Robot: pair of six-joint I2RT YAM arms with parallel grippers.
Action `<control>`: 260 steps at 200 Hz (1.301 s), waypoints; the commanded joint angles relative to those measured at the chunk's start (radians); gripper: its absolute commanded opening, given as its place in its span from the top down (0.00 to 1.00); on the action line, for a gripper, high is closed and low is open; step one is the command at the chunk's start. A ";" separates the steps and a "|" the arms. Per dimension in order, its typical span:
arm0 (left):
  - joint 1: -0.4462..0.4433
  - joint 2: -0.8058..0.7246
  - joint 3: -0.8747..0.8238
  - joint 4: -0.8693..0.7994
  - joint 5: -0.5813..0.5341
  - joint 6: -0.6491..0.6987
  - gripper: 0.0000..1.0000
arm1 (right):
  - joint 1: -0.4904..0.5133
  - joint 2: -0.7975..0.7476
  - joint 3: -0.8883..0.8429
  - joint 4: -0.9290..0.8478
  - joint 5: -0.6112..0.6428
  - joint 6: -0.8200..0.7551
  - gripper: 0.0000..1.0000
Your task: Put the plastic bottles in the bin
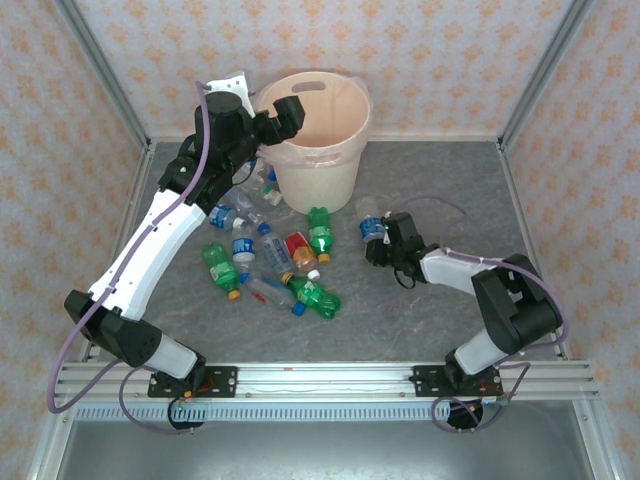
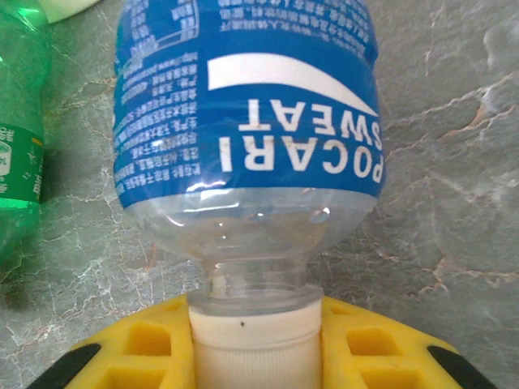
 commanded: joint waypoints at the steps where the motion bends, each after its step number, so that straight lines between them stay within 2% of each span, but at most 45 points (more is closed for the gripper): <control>1: 0.008 -0.008 0.011 0.048 0.025 -0.020 0.01 | 0.000 -0.079 -0.023 0.005 0.059 0.008 0.79; 65: 0.008 0.014 0.037 0.107 0.105 -0.077 0.01 | 0.007 -0.309 -0.033 -0.033 0.176 -0.022 0.79; 103: 0.008 0.086 0.123 0.076 0.215 -0.135 0.04 | 0.083 -0.412 0.028 -0.044 0.303 -0.122 0.80; 155: 0.002 0.170 0.182 0.020 0.406 -0.180 0.05 | 0.191 -0.447 0.120 -0.017 0.406 -0.235 0.80; 260: -0.097 0.254 0.213 -0.093 0.496 -0.123 0.06 | 0.334 -0.445 0.218 0.004 0.491 -0.308 0.81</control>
